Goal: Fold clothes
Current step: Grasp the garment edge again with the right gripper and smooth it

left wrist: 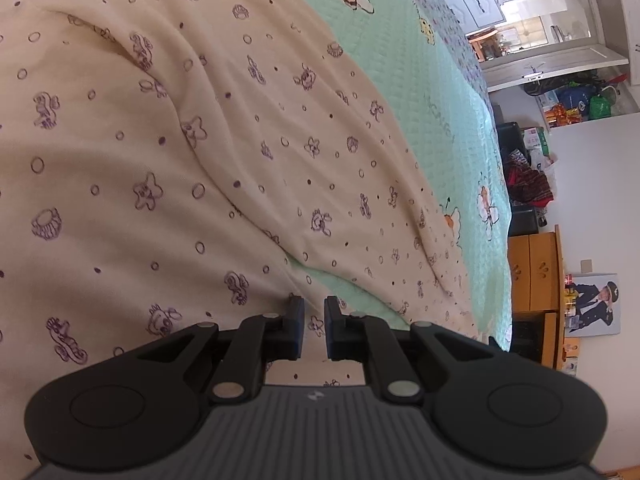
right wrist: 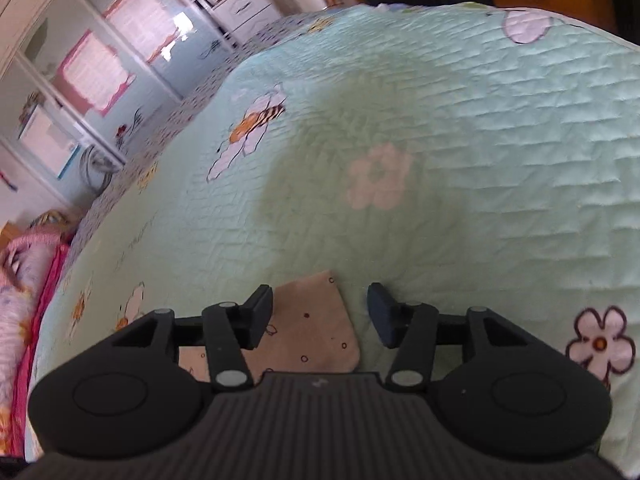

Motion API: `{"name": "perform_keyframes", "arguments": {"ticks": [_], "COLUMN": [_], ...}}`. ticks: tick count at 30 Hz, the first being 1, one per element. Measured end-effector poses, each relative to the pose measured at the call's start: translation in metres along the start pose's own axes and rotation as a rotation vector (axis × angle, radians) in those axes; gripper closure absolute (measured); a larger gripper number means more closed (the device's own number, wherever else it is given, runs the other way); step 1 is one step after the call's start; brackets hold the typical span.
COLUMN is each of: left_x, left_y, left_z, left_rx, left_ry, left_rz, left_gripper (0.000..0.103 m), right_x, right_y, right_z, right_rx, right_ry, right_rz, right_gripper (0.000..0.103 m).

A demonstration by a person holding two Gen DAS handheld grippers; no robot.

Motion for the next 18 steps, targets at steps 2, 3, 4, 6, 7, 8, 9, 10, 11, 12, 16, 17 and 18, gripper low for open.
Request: {"name": "perform_keyframes", "arguments": {"ticks": [2, 3, 4, 6, 7, 8, 9, 10, 11, 12, 16, 17, 18], "left_x": [0.004, 0.006, 0.008, 0.009, 0.009, 0.008, 0.007, 0.006, 0.005, 0.005, 0.008, 0.009, 0.01], "left_y": [-0.002, -0.004, -0.004, -0.006, -0.006, -0.007, -0.007, -0.007, -0.006, -0.006, -0.006, -0.007, -0.007], "left_z": [-0.003, -0.004, -0.005, -0.007, -0.007, -0.007, -0.006, -0.006, -0.005, -0.005, -0.006, -0.006, -0.007], "left_rx": [0.005, 0.007, 0.01, 0.015, 0.018, 0.023, 0.028, 0.028, 0.027, 0.026, 0.022, 0.023, 0.025], "left_ry": [0.01, 0.015, 0.02, 0.026, 0.028, 0.029, 0.03, 0.027, 0.024, 0.02, 0.022, 0.027, 0.032], "left_rz": [0.004, 0.007, 0.009, 0.015, 0.018, 0.021, 0.024, 0.024, 0.024, 0.021, 0.005, 0.002, 0.0], "left_gripper": [0.094, 0.094, 0.094, 0.094, 0.094, 0.094, 0.094, 0.094, 0.094, 0.094, 0.091, 0.091, 0.091], "right_x": [0.003, 0.005, 0.008, 0.013, 0.012, 0.008, 0.003, -0.006, -0.016, -0.026, -0.037, -0.032, -0.026], "right_y": [0.0, 0.001, 0.004, 0.01, 0.014, 0.017, 0.02, 0.023, 0.026, 0.028, 0.025, 0.022, 0.019], "right_z": [0.003, 0.004, 0.004, 0.003, 0.003, 0.004, 0.006, 0.009, 0.013, 0.018, 0.028, 0.029, 0.026], "right_rx": [-0.011, -0.016, -0.026, -0.047, -0.058, -0.069, -0.08, -0.09, -0.098, -0.097, -0.055, -0.043, -0.031], "right_ry": [0.015, 0.02, 0.02, 0.018, 0.006, -0.015, -0.041, -0.085, -0.129, -0.176, -0.208, -0.177, -0.136], "right_rz": [0.014, 0.012, -0.001, -0.027, -0.037, -0.042, -0.048, -0.062, -0.076, -0.09, -0.196, -0.224, -0.246], "right_gripper": [0.061, 0.088, 0.101, 0.1, 0.1, 0.1, 0.1, 0.101, 0.1, 0.101, 0.093, 0.085, 0.082]}}
Point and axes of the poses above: each gripper's, at about its wrist camera, not at the fingertips, and x roughly the way its jaws point, y to its left, z to its top, the point moved 2 cm from there along x, roughly the way its jaws point, and after that the axes turned 14 degrees about y, right-handed, at the moved point
